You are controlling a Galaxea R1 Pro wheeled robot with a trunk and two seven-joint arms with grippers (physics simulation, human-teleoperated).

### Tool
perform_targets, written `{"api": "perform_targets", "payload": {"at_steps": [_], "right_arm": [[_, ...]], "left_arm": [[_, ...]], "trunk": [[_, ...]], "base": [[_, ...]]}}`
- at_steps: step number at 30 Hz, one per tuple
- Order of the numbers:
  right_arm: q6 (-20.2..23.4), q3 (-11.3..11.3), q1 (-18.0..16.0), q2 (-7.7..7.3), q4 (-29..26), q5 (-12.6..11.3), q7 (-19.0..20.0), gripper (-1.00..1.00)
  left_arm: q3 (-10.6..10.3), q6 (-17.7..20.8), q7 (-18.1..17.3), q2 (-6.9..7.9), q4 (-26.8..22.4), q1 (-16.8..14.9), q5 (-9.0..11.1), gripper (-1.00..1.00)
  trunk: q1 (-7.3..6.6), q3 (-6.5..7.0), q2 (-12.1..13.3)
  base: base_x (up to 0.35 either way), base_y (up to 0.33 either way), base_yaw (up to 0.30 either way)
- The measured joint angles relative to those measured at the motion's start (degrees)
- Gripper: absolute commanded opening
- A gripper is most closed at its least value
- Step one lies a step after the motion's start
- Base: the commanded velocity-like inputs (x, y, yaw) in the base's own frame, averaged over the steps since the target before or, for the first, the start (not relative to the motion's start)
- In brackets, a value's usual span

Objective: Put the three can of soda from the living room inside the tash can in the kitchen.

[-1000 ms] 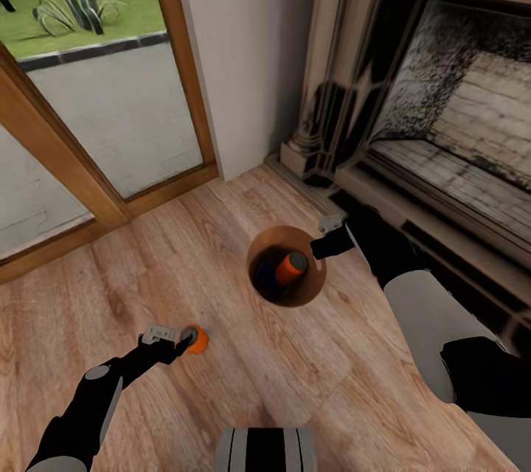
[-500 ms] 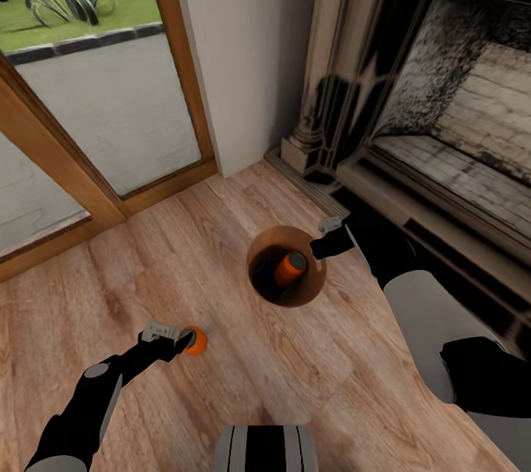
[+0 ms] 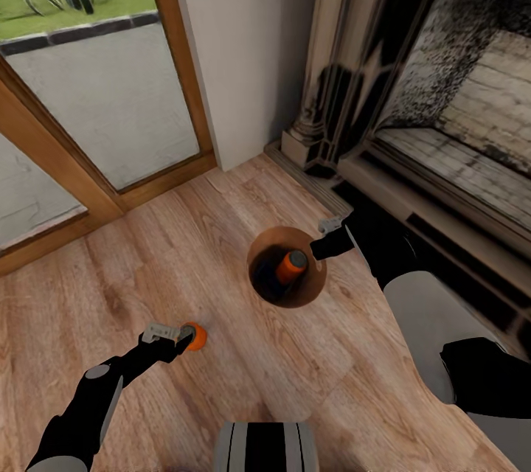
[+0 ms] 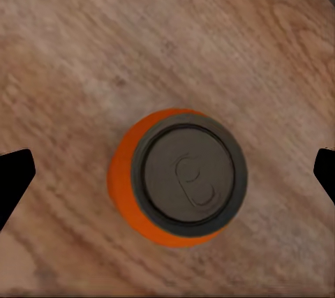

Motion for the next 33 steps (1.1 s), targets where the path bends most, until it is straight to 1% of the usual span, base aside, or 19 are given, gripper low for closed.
{"api": "perform_targets", "payload": {"at_steps": [3,8,13,17,22,24,28,31,33], "right_arm": [[0.1,0.0,0.0,0.00,0.0,-0.2,0.0,-1.00],[0.0,0.2,0.1,0.00,0.0,-0.1,0.0,-1.00],[0.0,0.4,0.1,0.00,0.0,-0.1,0.0,-1.00],[0.0,0.5,0.1,0.08,0.0,0.2,0.0,-1.00],[0.1,0.5,0.1,0.52,0.0,0.0,0.0,-1.00],[0.2,0.5,0.1,0.58,0.0,-0.3,0.1,-1.00],[0.0,0.5,0.1,0.60,0.0,0.5,0.0,-1.00],[0.0,0.5,0.1,0.61,0.0,0.2,0.0,-1.00],[0.0,0.5,0.0,0.61,0.0,0.2,0.0,-1.00]], "left_arm": [[0.0,0.0,0.0,0.00,-0.2,0.0,0.0,1.00],[0.0,0.0,-0.2,0.00,-0.5,0.0,0.0,1.00],[0.1,0.1,-0.3,0.00,-0.9,0.0,0.0,1.00],[0.1,0.0,-0.4,0.00,-1.0,0.0,0.0,1.00],[0.0,0.1,-0.4,0.00,-1.0,0.0,0.0,1.00],[0.0,0.2,-0.2,0.00,-0.9,0.0,0.0,1.00],[-0.1,0.5,-0.1,0.00,-0.6,0.0,-0.1,1.00],[-0.1,0.6,-0.1,-0.03,-0.4,0.0,-0.1,1.00],[-0.1,0.7,-0.1,-0.01,-0.4,0.0,-0.1,1.00]], "trunk": [[0.08,-0.66,0.0],[0.07,-0.67,0.0],[0.07,-0.67,0.0],[0.07,-0.67,0.0],[0.07,-0.67,0.0],[0.13,-1.11,-0.1],[0.23,-1.99,-0.1],[0.31,-2.66,-0.2],[0.30,-2.66,-0.2]], "base": [[0.000,0.000,0.000],[0.015,0.000,0.000],[0.185,0.000,0.000],[0.067,0.000,0.000],[0.013,0.000,0.000],[0.002,0.000,0.000],[0.000,0.000,0.000],[0.000,0.000,0.000],[0.000,0.000,0.000]]}}
